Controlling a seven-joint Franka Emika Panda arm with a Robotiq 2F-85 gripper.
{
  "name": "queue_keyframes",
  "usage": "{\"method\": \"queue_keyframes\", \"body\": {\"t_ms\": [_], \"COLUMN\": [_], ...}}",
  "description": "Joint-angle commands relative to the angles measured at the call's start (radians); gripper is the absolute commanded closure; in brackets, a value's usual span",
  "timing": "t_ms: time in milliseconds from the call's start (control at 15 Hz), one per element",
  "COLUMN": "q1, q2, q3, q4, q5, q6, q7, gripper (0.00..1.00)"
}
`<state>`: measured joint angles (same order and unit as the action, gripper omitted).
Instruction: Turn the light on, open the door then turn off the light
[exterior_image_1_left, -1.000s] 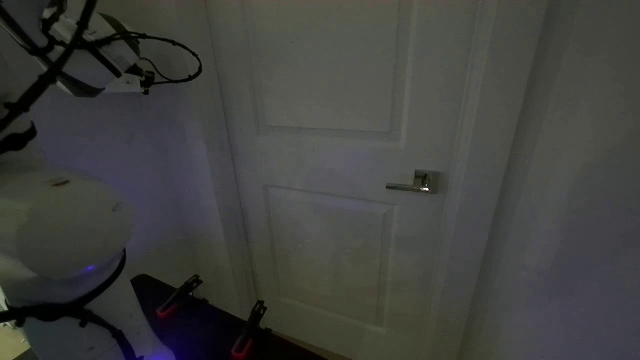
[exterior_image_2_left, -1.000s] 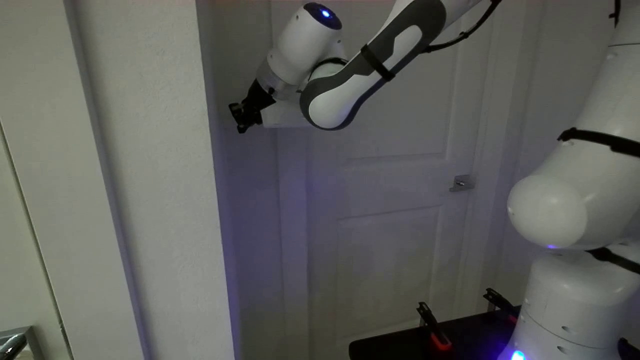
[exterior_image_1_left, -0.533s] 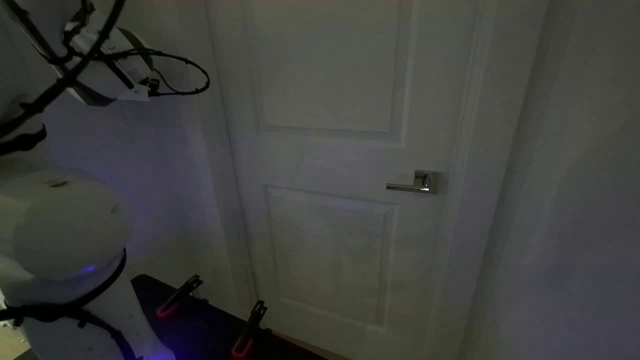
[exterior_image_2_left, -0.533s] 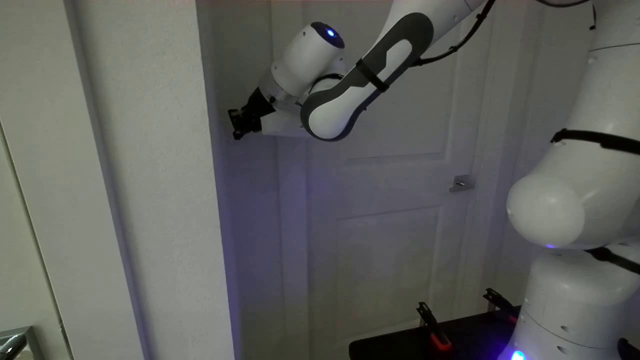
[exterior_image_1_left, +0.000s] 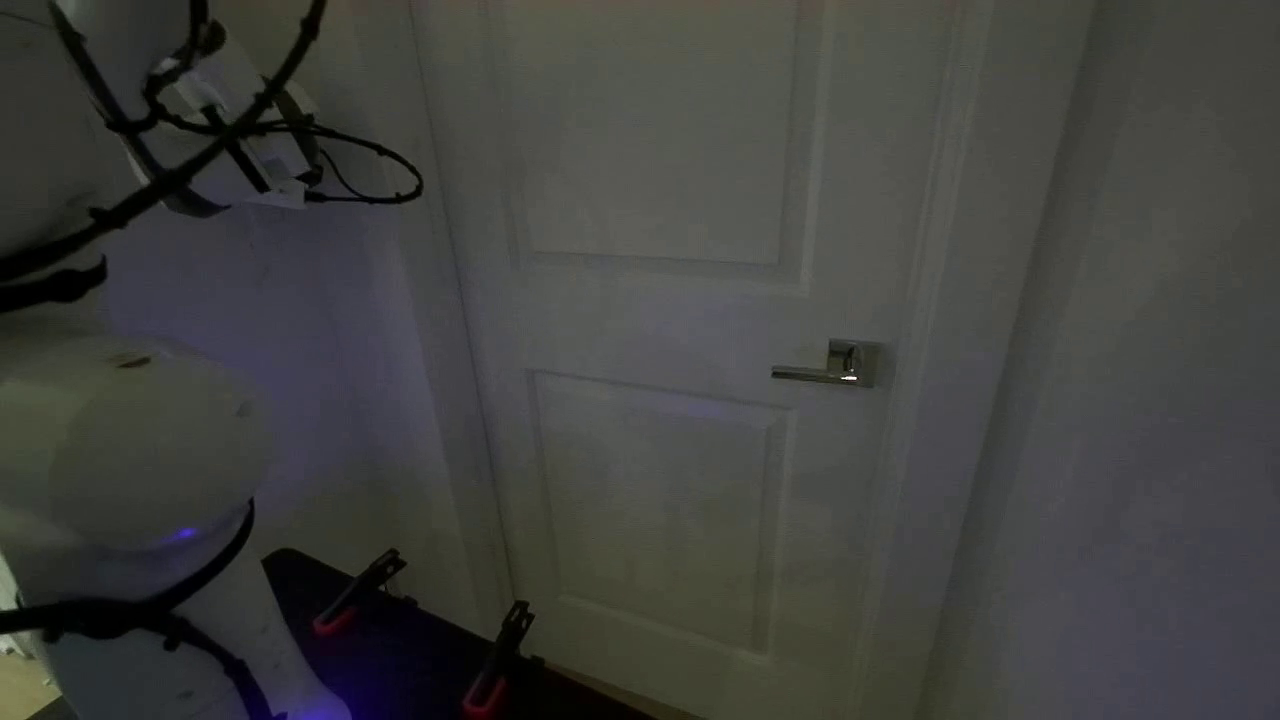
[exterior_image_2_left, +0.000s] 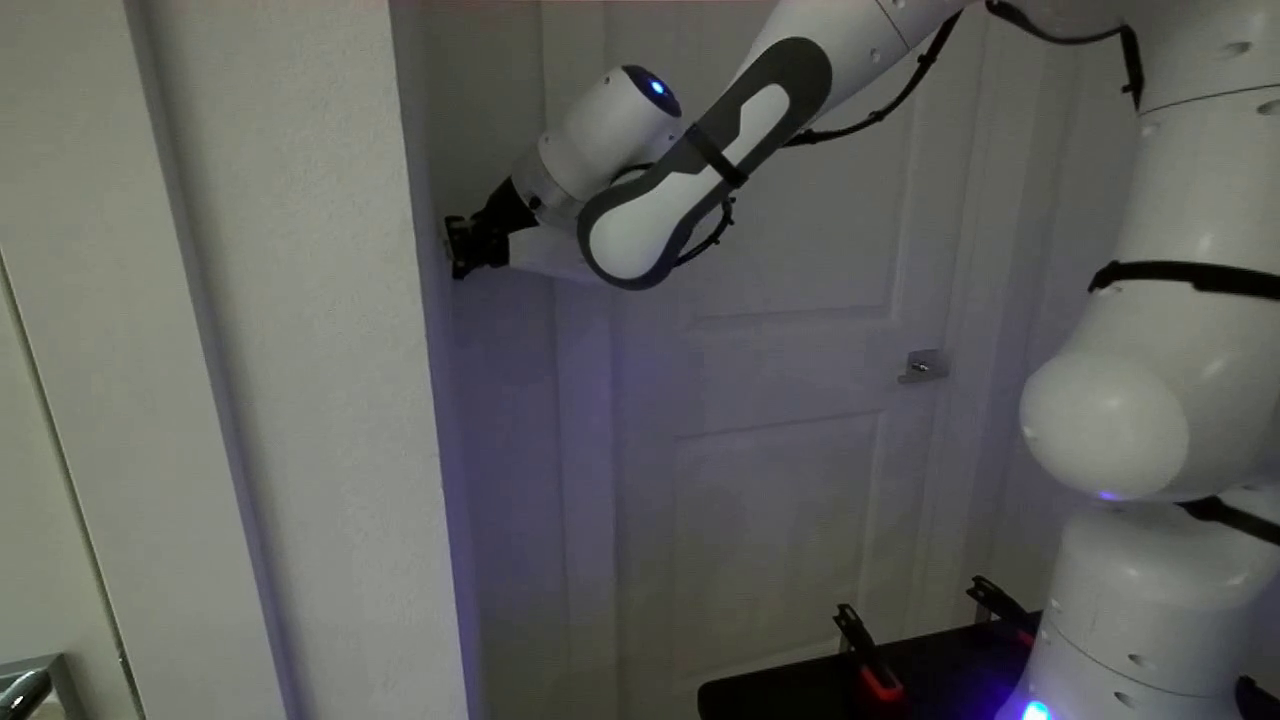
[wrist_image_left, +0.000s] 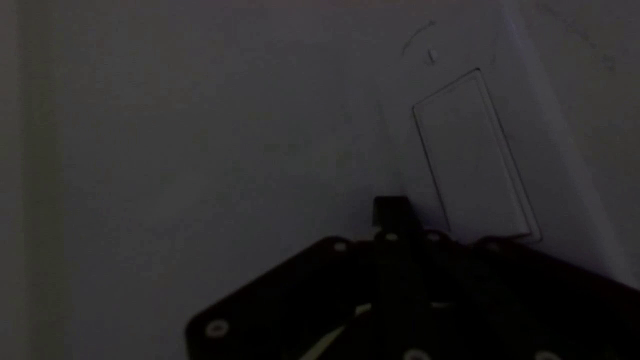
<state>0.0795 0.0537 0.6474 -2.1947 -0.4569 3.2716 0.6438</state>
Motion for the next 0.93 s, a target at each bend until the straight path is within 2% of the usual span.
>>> {"method": "queue_keyframes", "body": {"t_ms": [0, 200, 400, 467, 533, 867], "q1": [0.136, 0.208, 0.247, 0.212, 0.215, 0.214], "q2": [0.056, 0.041, -0.012, -0.028, -0.048, -0.071], "q3": [-0.076, -0.124, -0.166, -0.145, -0.152, -0.14], "q4": [0.043, 0.044, 0.037, 0.033, 0.032, 0.057], "q5": [0.238, 0.382, 0.465, 0.418, 0.419, 0.485], "q6": [-0.009, -0.037, -0.127, -0.156, -0.193, -0.358], "q7": [-0.206, -0.296, -0.332, -0.279, -0.277, -0.297], "gripper": [1.0, 1.0, 1.0, 1.0, 1.0, 1.0]}}
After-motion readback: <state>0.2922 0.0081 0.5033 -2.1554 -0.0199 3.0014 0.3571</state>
